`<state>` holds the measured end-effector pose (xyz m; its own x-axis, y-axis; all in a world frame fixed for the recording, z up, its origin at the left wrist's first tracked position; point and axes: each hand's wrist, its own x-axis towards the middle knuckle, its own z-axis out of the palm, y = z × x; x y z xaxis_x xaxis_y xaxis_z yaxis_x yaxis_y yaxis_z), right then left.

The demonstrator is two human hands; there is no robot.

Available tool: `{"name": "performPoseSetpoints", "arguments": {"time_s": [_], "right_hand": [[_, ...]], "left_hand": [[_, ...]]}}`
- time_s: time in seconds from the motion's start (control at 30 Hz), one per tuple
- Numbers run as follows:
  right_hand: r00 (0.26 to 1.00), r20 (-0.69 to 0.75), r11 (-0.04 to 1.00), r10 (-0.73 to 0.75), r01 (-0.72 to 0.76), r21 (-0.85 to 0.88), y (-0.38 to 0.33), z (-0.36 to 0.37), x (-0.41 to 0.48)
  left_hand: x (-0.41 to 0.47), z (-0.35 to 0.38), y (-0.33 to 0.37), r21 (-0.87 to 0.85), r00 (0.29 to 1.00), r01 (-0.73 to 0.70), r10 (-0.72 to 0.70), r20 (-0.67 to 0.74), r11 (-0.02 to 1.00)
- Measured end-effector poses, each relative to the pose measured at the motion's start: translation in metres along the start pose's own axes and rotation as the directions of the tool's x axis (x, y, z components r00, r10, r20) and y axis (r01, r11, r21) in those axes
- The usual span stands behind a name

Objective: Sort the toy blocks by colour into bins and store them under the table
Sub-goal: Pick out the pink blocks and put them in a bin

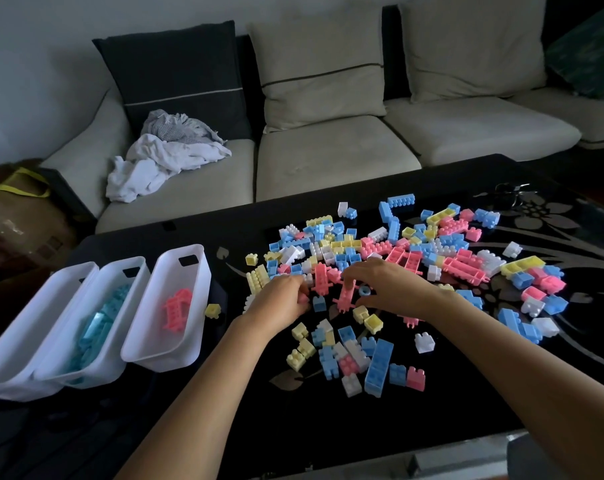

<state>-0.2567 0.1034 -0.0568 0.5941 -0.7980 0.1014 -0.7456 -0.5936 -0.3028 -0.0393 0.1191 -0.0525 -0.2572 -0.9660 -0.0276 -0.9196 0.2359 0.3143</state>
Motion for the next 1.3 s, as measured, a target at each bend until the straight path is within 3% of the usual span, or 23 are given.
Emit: {"name": "performPoseSetpoints", "arguments": {"time_s": [0.17, 0.27, 0.37, 0.5, 0.57, 0.67, 0.73, 0.8, 0.9, 1.0, 1.1, 1.3], "right_hand": [[0.993, 0.122, 1.000, 0.001, 0.002, -0.025, -0.007, -0.008, 0.008], [0.993, 0.121, 0.999, 0.006, -0.001, -0.038, -0.007, -0.011, 0.012], [0.995, 0.012, 0.991, 0.103, -0.103, 0.087, -0.007, -0.017, 0.015], [0.961, -0.099, 0.903, 0.257, -0.202, 0.380, -0.020, -0.033, 0.025], [0.956, -0.053, 0.755, 0.289, -0.193, 0.627, -0.033, -0.038, 0.034], [0.953, 0.120, 0.388, 0.278, -0.226, 0.894, -0.063, -0.044, 0.055], [0.938, 0.263, 0.204, 0.226, -0.309, 0.929, -0.090, -0.041, 0.078], [0.918, 0.371, 0.116, 0.143, -0.388, 0.914, -0.122, -0.034, 0.104], [0.860, 0.509, 0.002, 0.044, -0.510, 0.860, -0.164, -0.014, 0.139], [0.824, 0.563, -0.138, 0.071, -0.550, 0.823, -0.197, 0.003, 0.162], [0.810, 0.581, -0.170, 0.086, -0.562, 0.809, -0.210, 0.012, 0.176], [0.813, 0.577, -0.010, 0.070, -0.578, 0.816, -0.204, -0.002, 0.170]], "left_hand": [[-0.002, -0.004, -0.004, 0.061, 0.998, 0.046, -0.048, 0.031, 0.997], [-0.002, -0.003, -0.004, 0.063, 1.000, 0.016, -0.017, 0.019, 0.998], [-0.007, -0.003, -0.005, 0.000, 0.998, -0.020, 0.020, -0.064, 1.000], [-0.022, -0.030, -0.005, -0.176, 0.959, 0.032, -0.080, -0.271, 0.984], [-0.037, -0.051, -0.010, -0.265, 0.910, 0.085, -0.183, -0.372, 0.961], [-0.062, -0.080, -0.038, -0.374, 0.782, 0.273, -0.431, -0.450, 0.886], [-0.076, -0.092, -0.069, -0.344, 0.726, 0.438, -0.552, -0.410, 0.831], [-0.088, -0.097, -0.095, -0.324, 0.719, 0.541, -0.627, -0.301, 0.776], [-0.099, -0.089, -0.110, -0.310, 0.748, 0.599, -0.655, -0.113, 0.738], [-0.097, -0.077, -0.116, -0.241, 0.758, 0.621, -0.650, -0.055, 0.746], [-0.096, -0.076, -0.114, -0.175, 0.775, 0.615, -0.631, -0.050, 0.769], [-0.099, -0.078, -0.109, -0.187, 0.791, 0.580, -0.603, -0.105, 0.793]]}}
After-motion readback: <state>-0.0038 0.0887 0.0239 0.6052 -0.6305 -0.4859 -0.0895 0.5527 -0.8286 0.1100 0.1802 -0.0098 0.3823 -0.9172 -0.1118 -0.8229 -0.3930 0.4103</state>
